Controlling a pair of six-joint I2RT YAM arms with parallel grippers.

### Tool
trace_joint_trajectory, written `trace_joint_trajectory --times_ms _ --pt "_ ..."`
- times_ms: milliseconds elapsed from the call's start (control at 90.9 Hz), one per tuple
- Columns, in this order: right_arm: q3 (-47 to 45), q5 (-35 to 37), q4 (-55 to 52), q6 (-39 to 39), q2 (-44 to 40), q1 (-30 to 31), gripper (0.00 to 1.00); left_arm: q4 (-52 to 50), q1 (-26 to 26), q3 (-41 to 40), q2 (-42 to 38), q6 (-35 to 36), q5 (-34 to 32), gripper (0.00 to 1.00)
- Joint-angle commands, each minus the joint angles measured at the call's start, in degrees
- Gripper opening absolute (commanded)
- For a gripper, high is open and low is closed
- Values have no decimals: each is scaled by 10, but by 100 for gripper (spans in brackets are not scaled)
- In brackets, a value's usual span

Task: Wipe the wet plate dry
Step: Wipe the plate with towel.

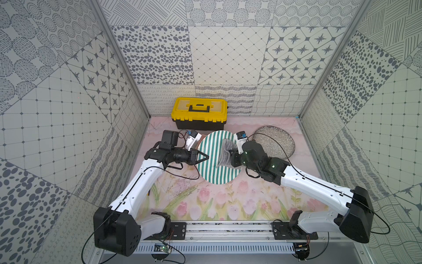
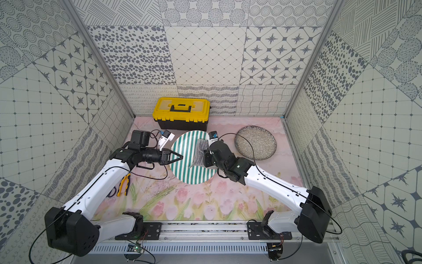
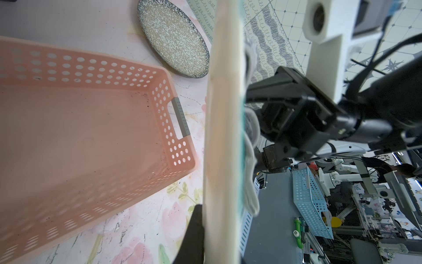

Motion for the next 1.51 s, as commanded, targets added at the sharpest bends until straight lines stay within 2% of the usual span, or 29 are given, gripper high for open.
trace_joint_trajectory --times_ms 0,143,220,297,561,748,847,990,1222,1365,1497 --pt "42 -16 16 -33 56 44 0 63 -3 14 -5 18 131 0" --pt "70 -26 24 -21 95 60 0 63 -3 14 -4 13 127 0" --pt "62 -3 25 -15 91 57 0 63 -3 18 -5 10 127 0" --pt "31 12 25 -3 70 41 0 63 -3 21 -6 7 126 0" --pt "-109 15 10 41 -69 -77 0 63 -3 36 -7 6 121 0" --pt "-117 1 -8 31 -92 -97 0 78 -3 39 -5 -6 121 0" --pt "-99 -2 5 22 -68 -65 0 87 -3 37 -3 -12 118 0" --pt "-34 22 19 -14 -4 23 0 99 -3 34 1 -25 108 0" --pt "78 -3 40 -42 116 115 0 124 -4 29 7 -51 99 0" --pt "109 -17 47 -31 158 133 0 128 -4 27 8 -57 101 0" --pt "69 10 59 -6 143 125 0 127 -4 27 3 -57 101 0"
